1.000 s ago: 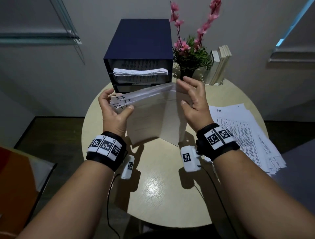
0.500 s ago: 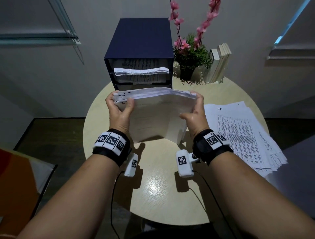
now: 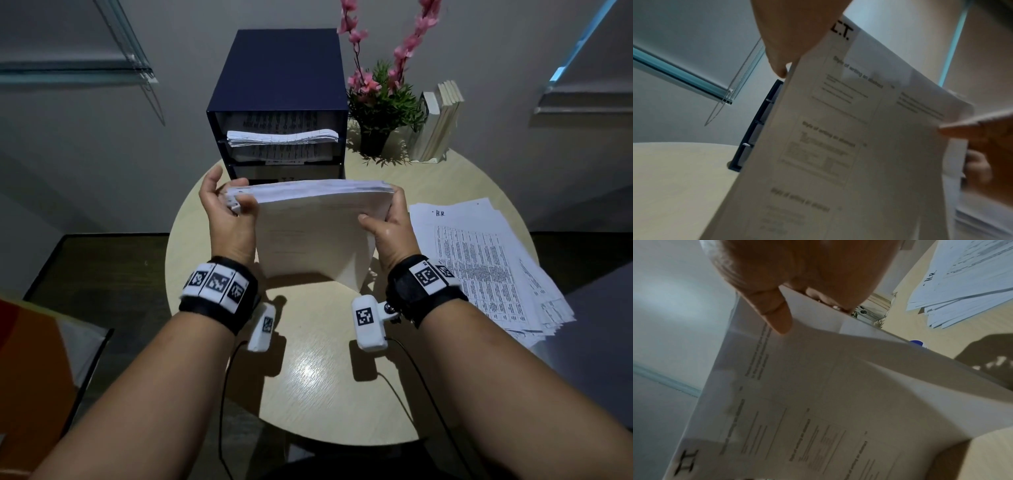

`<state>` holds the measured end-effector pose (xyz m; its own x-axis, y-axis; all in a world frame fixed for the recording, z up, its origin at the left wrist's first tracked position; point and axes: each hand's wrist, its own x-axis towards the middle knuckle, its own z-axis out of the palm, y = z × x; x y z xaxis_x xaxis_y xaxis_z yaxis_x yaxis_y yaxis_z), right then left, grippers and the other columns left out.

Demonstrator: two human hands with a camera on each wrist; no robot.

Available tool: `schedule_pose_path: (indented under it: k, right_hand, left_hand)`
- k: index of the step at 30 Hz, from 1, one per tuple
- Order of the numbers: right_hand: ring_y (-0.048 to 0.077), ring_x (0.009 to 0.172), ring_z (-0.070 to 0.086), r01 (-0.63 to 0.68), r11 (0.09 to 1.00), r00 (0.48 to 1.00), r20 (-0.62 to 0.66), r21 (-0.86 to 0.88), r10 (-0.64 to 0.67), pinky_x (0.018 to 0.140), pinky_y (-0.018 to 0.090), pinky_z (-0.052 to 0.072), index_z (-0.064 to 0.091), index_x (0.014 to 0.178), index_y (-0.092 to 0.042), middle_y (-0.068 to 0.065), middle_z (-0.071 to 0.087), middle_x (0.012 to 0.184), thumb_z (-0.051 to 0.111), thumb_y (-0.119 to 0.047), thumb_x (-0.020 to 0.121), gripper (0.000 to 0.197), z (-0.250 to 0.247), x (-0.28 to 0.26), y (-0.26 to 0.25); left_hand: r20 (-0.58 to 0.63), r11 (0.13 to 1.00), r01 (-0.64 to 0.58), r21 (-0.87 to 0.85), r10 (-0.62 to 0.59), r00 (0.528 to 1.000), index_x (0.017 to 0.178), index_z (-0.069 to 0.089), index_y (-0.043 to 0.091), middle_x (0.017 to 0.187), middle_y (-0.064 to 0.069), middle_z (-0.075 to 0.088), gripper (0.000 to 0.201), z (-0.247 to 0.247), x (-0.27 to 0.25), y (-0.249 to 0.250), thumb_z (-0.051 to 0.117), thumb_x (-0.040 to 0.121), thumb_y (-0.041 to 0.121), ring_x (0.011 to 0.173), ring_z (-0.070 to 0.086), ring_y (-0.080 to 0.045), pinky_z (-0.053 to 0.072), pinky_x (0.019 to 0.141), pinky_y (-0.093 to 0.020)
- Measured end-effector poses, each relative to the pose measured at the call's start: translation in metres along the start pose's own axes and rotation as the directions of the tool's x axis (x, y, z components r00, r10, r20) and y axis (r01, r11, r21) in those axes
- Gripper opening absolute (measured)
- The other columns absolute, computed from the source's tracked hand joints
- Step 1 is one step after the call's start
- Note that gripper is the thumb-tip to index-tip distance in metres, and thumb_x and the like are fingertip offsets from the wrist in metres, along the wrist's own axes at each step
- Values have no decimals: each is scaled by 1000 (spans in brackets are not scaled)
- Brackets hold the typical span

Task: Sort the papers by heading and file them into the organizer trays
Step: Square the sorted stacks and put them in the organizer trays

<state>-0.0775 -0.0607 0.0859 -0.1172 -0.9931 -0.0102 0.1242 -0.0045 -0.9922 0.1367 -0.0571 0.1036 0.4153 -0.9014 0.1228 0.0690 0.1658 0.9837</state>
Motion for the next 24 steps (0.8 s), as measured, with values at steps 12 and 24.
schedule_pose_path:
  k: [12, 24]
  right_hand:
    - [7, 85, 61, 57, 997, 998, -41, 61, -55, 76, 22, 51, 55, 111, -17, 0, 66, 95, 48, 14, 84, 42, 16, -3, -8]
    - [10, 89, 57, 33, 998, 996, -90, 45, -29, 70, 17, 50, 35, 129, -18, 5, 54, 106, 40, 25, 78, 67, 20, -23, 6]
  left_hand:
    - [-48, 978, 47, 203, -38, 998, 112, 54, 22, 103, 11, 66, 30, -9, -1, -24, 56, 92, 0, 95, 62, 1, 50, 90, -23]
    - [-34, 985, 133, 107, -131, 991, 118, 40, 44, 130, -3, 55, 53, -16, -33, -34, 63, 82, 14, 121, 53, -18, 42, 107, -42]
